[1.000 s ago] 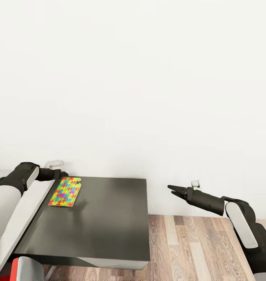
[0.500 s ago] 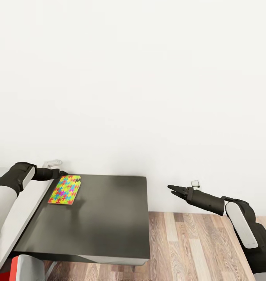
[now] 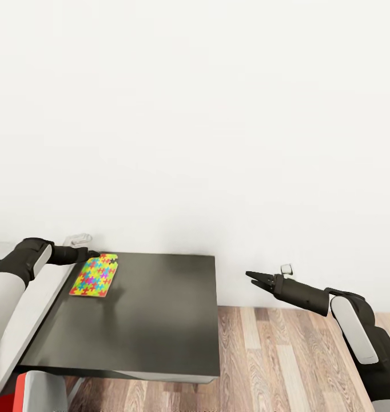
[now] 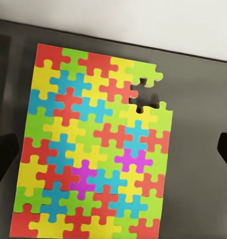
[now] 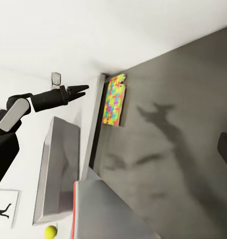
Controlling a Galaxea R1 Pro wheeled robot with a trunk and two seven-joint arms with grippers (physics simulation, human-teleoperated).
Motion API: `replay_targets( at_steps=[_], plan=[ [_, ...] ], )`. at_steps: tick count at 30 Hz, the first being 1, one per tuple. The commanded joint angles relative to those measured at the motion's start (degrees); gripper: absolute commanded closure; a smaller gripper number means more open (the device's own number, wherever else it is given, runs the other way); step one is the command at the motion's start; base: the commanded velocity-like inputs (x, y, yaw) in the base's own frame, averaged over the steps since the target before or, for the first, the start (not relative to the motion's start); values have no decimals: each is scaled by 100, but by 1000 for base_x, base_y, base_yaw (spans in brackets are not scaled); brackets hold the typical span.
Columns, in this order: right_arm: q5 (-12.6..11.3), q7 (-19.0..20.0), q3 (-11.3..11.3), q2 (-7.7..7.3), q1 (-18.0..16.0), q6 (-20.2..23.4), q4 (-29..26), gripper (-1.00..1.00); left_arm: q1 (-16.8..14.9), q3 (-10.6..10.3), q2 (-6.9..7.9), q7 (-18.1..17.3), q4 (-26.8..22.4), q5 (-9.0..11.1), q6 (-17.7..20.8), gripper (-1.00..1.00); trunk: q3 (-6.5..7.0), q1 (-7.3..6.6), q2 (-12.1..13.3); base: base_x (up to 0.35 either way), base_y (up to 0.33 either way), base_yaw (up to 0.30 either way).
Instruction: Put all the toys in the child's room - the three board games (two on the bed and one on the table), the two jigsaw puzzles on the table, and the tennis ball on the table - inside the toy box on the table in the child's room.
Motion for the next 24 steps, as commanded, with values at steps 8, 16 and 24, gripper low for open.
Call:
replay_targets(
  at_steps=[8,16,24],
  plan=[
    [25,35,-10,-3,-5,28,8,-100,-4,16,1,-8,-12,1,41,-100,-86,3,-11,0,0,0],
    [25,35,-9,-8,-5,28,-2,-100,-4,22,14,8,-17,1,57,-100,-161,3,-11,0,0,0],
    [25,35,-4,-2,-5,28,-31,-100,-4,17,24,11,-47,0,69,-100,-237,3,-11,0,0,0]
  ],
)
